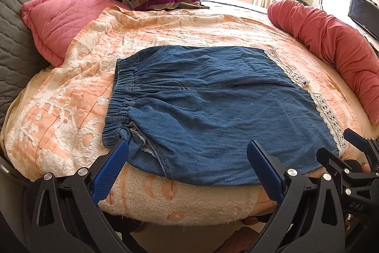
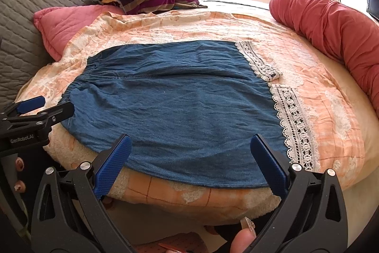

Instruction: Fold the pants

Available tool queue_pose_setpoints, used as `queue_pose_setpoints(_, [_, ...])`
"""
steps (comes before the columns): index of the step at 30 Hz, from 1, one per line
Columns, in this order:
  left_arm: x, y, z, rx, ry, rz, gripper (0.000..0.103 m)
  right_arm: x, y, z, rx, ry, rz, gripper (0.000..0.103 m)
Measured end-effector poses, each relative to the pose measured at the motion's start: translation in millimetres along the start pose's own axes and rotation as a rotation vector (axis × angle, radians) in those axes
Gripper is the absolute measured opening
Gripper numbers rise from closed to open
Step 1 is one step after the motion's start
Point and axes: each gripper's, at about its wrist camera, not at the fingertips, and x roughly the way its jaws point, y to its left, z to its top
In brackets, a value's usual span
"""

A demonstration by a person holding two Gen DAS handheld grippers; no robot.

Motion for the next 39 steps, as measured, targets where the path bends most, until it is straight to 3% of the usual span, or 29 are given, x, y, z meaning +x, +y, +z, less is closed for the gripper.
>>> queue_pose_setpoints(16, [30.4, 29.2, 27.3, -0.051, 0.013, 0.022, 0.099, 38.5, 1.4, 46.7, -0.026, 0.015, 0.062, 0.095])
queue_pose_setpoints(26, [78.5, 81.0, 79.1, -0.14, 0.038, 0.038, 0.099, 96.3, 20.6, 105.4, -0.1, 0.063, 0.155, 0.095])
queue_pose_setpoints(32, [114.3, 112.8, 114.8, -0.173, 0.06, 0.056, 0.099, 133.5, 41.4, 139.8, -0.181, 0.056, 0.144, 0.095])
queue_pose_setpoints(39, [155.7, 135.0, 144.6, -0.176, 0.095, 0.068, 0.099, 188.3, 59.4, 174.5, -0.216, 0.128, 0.201, 0.095])
